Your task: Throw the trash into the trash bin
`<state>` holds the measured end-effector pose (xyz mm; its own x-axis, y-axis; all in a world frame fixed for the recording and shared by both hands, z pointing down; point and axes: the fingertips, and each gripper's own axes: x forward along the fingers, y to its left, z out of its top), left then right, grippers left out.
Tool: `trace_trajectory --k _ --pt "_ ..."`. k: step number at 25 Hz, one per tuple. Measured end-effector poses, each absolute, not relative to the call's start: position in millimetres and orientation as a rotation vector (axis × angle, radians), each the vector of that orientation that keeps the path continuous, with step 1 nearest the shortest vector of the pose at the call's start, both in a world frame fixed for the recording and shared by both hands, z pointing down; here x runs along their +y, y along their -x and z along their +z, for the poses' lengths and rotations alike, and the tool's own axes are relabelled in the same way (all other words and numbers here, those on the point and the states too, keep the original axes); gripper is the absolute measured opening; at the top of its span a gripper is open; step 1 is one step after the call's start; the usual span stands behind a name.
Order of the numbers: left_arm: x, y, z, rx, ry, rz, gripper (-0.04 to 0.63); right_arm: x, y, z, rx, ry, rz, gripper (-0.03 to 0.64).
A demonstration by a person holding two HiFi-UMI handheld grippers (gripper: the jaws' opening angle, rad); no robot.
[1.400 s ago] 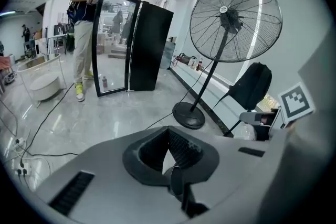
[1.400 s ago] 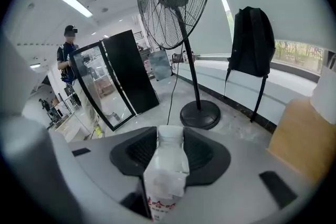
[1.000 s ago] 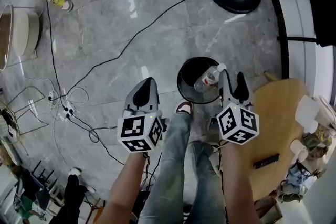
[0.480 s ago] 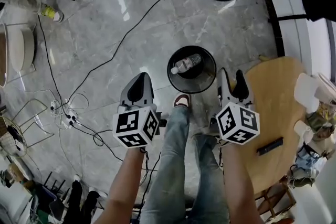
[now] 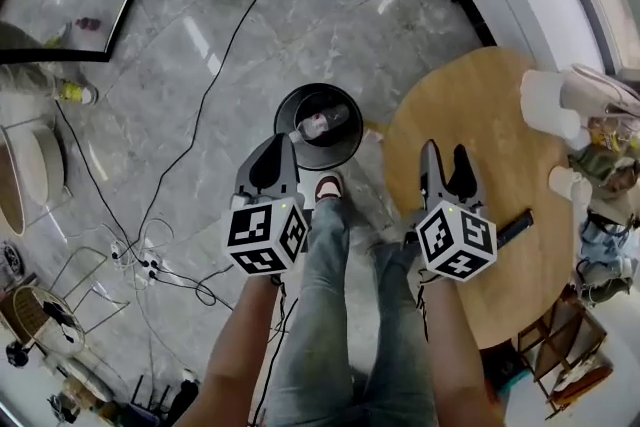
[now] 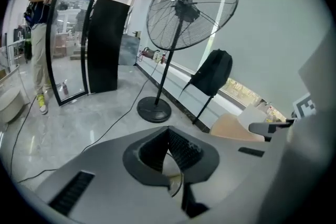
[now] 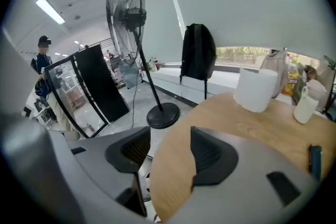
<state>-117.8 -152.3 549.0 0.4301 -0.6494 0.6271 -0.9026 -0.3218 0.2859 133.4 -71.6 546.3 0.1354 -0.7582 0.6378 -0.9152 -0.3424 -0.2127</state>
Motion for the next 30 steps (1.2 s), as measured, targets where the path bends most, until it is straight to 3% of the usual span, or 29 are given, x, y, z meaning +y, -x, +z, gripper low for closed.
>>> trace_trajectory --k 19,30 --pt "-26.0 -143.3 536.1 -0.656 -2.414 0.779 0.009 181.5 -320.0 543.0 -0.908 -2.666 1.154 0.244" --pt "24.7 -213.5 554.5 -0.49 -2.486 0.922 0.009 228.5 -350.9 599.7 -0.775 -2.717 1.316 0.259"
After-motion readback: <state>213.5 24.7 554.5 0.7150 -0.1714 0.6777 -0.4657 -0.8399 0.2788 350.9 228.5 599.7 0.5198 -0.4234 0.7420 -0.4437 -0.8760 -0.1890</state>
